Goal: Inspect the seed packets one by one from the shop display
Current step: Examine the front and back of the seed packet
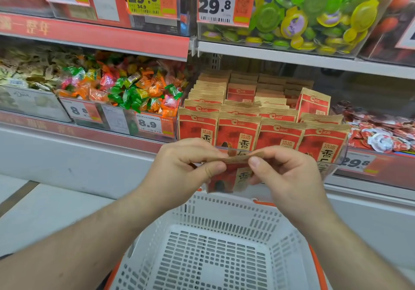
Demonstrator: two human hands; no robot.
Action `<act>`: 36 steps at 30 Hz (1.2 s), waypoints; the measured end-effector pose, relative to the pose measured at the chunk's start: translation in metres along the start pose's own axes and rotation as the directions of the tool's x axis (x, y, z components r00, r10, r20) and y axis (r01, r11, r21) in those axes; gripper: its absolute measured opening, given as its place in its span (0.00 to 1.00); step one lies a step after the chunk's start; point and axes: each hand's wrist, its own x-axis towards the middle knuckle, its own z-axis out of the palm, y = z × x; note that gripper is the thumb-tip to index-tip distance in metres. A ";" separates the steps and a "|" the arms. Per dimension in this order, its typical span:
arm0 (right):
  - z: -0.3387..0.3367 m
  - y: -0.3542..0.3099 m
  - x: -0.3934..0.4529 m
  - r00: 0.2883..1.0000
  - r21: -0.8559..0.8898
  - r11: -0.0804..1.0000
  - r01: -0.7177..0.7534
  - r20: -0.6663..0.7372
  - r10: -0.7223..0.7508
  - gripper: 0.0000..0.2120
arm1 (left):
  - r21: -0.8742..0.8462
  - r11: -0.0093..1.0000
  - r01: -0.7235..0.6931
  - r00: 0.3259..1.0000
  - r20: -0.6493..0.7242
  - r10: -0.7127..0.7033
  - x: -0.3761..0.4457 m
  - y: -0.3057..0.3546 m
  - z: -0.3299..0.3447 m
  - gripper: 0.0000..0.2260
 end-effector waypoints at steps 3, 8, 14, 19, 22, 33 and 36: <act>0.002 -0.001 0.000 0.999 -0.028 0.999 -0.047 -0.008 0.047 0.09 | -0.175 0.941 0.290 0.956 0.108 -0.274 -0.001 0.004 -0.001 0.05; 0.006 -0.001 0.001 0.983 0.087 0.980 -0.180 -0.025 0.183 0.10 | -0.225 0.838 0.498 0.860 0.254 -0.443 -0.003 0.004 0.000 0.12; 0.004 -0.006 0.003 0.962 0.089 0.960 -0.265 0.095 0.257 0.09 | -0.252 0.795 0.552 0.834 0.182 -0.521 -0.001 0.006 0.000 0.12; 0.004 -0.008 0.001 0.906 -0.060 0.938 -0.340 0.247 0.344 0.13 | -0.391 0.696 0.603 0.786 0.143 -0.601 0.003 0.011 -0.002 0.14; 0.004 -0.007 0.001 0.907 -0.081 0.938 -0.336 0.242 0.345 0.14 | -0.400 0.675 0.620 0.771 0.153 -0.618 0.003 0.013 -0.001 0.14; 0.006 -0.001 0.000 0.911 -0.063 0.937 -0.345 0.219 0.350 0.15 | -0.355 0.665 0.657 0.750 0.210 -0.628 0.004 0.008 -0.005 0.16; 0.005 0.004 0.002 0.916 0.007 0.927 -0.374 0.157 0.369 0.15 | -0.230 0.706 0.670 0.737 0.328 -0.592 -0.001 0.008 -0.006 0.12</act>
